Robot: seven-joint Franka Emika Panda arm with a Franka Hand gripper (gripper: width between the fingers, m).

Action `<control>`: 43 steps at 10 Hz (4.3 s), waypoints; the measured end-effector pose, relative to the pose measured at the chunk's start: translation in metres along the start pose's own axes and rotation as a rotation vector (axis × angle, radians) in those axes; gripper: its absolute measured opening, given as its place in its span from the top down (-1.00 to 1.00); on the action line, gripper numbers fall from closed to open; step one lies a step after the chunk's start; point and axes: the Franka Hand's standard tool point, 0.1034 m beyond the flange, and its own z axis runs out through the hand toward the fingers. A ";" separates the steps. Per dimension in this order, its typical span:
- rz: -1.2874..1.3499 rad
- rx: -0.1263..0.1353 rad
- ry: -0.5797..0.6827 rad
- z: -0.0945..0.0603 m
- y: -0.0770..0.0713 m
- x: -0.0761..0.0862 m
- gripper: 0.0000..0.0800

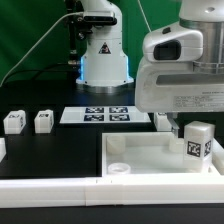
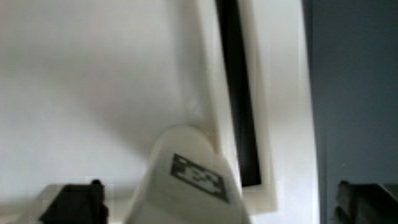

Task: Assemble one leg

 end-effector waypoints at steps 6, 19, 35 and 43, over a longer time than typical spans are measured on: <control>-0.163 -0.008 -0.003 -0.006 0.005 0.005 -0.62; -0.814 -0.079 0.012 -0.006 0.015 0.014 -0.62; 0.135 -0.049 0.043 -0.005 0.007 0.012 0.27; 0.761 -0.089 0.080 -0.009 0.024 0.013 0.21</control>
Offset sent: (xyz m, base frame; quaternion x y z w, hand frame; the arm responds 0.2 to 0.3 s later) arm 0.0070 -0.0074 0.0086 -0.0193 -0.0133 -0.0809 0.9964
